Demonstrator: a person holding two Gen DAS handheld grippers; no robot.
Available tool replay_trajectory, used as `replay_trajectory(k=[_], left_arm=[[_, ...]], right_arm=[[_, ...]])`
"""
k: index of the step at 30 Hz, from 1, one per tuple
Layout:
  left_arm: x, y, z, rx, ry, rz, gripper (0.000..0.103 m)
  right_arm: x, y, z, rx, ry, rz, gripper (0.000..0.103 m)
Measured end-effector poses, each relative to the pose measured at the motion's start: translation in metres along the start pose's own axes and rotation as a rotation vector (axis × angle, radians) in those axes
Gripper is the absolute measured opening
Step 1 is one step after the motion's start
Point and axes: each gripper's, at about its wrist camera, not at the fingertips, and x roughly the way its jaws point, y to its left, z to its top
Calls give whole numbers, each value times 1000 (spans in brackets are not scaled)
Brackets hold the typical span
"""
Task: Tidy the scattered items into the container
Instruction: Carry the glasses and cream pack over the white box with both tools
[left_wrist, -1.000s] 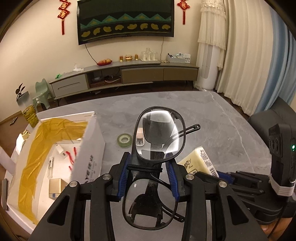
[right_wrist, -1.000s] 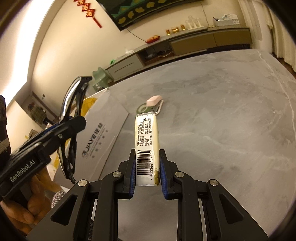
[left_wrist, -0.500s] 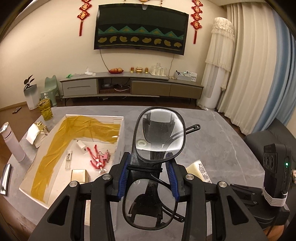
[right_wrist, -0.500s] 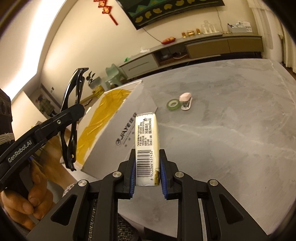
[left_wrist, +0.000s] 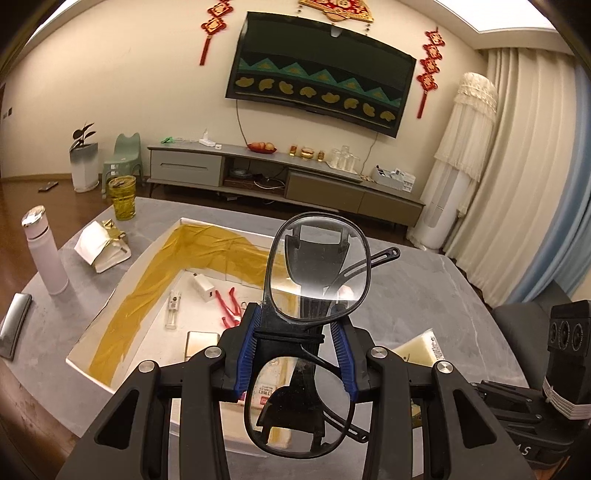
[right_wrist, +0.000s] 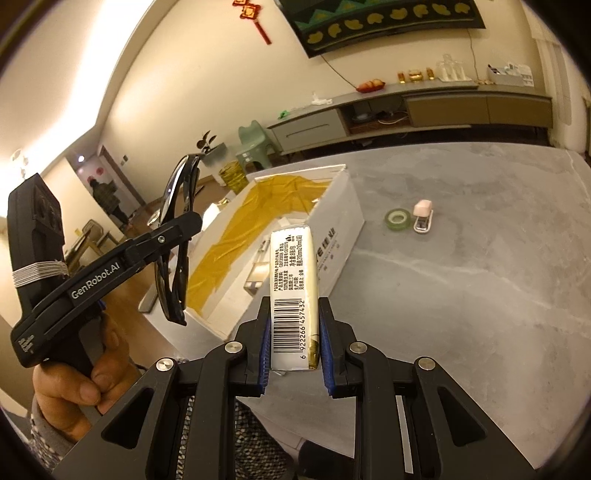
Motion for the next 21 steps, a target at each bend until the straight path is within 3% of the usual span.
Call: replay_trajectory(k=[21], left_arm=[[-9,86,7,-155,-35,16,40]], right_arm=[[23,43,20,-64,19,17,23]])
